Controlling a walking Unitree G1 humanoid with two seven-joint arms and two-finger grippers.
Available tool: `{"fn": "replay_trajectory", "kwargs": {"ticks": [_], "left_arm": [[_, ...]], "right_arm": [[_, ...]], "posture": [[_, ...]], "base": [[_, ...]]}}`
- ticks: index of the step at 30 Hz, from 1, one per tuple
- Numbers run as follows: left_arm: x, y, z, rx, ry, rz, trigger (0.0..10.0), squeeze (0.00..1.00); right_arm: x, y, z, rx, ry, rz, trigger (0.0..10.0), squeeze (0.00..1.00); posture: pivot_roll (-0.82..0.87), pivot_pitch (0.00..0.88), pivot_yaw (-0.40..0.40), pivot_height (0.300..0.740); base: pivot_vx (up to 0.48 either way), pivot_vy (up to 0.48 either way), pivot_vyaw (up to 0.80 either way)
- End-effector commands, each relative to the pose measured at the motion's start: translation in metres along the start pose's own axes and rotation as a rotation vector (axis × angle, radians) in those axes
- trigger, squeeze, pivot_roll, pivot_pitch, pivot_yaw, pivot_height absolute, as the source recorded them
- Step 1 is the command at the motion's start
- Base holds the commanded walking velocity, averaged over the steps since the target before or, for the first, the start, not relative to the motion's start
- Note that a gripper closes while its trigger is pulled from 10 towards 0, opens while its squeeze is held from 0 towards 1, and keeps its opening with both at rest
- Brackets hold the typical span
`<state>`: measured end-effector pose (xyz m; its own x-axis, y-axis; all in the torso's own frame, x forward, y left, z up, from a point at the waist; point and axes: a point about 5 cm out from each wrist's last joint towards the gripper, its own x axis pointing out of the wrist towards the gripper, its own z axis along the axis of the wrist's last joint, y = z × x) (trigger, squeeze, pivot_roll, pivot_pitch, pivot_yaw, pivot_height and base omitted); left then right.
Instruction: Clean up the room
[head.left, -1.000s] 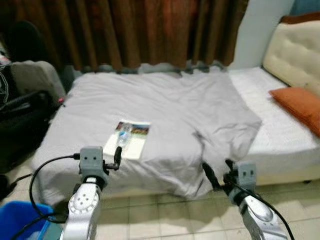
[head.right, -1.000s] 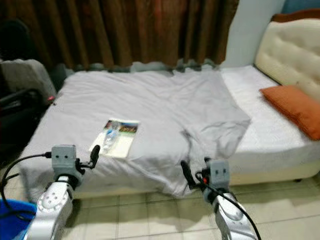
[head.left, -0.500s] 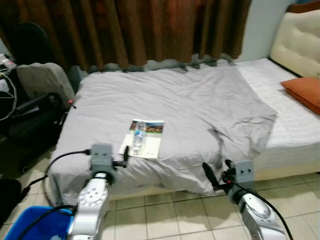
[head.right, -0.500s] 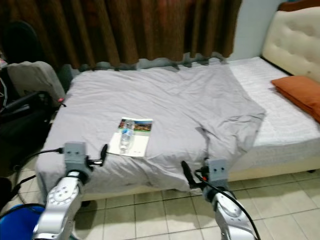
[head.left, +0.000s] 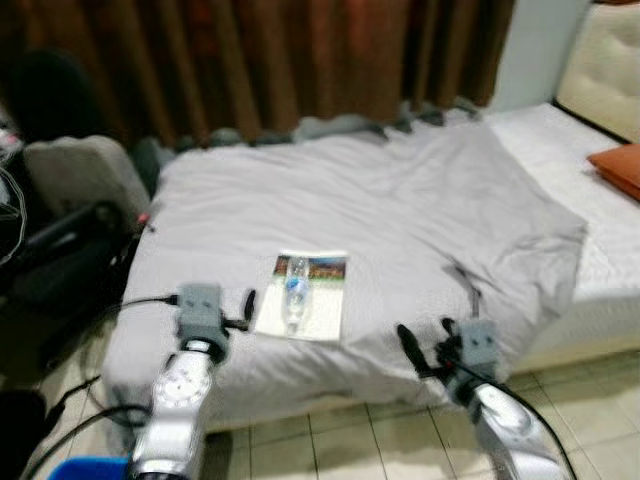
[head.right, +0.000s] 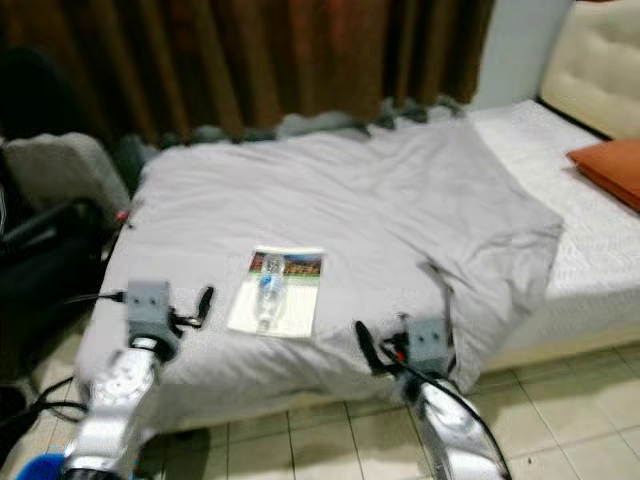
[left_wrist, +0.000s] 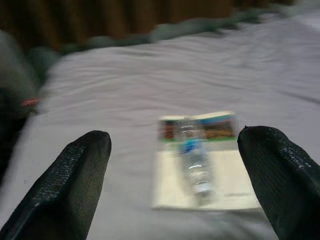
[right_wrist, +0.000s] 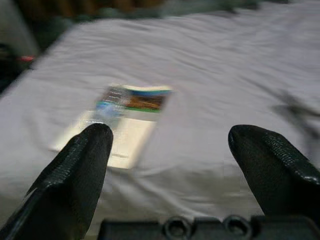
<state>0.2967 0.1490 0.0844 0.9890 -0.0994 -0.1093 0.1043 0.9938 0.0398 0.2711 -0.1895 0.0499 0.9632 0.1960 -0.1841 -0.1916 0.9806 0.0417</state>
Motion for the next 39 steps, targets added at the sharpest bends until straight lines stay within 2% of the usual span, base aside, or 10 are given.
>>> {"fn": "replay_trajectory", "kwargs": {"ticks": [1,7,18,23,39], "left_arm": [[0.0006,0.0094,0.0005,0.017,0.002,0.031,10.0,0.0],[0.0015,0.0095,-0.0021,0.032,0.015,0.034,10.0,0.0],[0.0018,0.0115,-0.0059,0.027,0.028,0.048,10.0,0.0],[0.0009,0.0125,-0.0008,0.036,-0.008,0.063,10.0,0.0],[0.0013,0.0191,-0.0065,0.016,0.021,0.112,10.0,0.0]], "right_arm": [[0.0035,0.0042,0.0055,-0.001,-0.021,0.016,10.0,0.0],[0.0066,0.0039,0.0095,-0.018,-0.026,0.021,10.0,0.0],[0.007,0.0033,0.0069,-0.028,-0.007,0.026,10.0,0.0],[0.0069,0.0045,0.0051,-0.032,0.006,0.042,10.0,0.0],[0.0093,0.0062,0.0042,-0.039,0.021,0.074,10.0,0.0]], "posture": [[-0.02,0.025,0.04,0.74],[-0.03,0.027,0.037,0.74],[-0.03,0.027,0.033,0.74],[-0.03,0.028,0.03,0.74],[-0.02,0.018,0.023,0.74]], "base": [[0.0,0.0,0.0],[0.252,-0.348,0.0],[0.348,-0.325,0.35],[0.192,0.0,0.0],[0.48,0.0,0.0]]}}
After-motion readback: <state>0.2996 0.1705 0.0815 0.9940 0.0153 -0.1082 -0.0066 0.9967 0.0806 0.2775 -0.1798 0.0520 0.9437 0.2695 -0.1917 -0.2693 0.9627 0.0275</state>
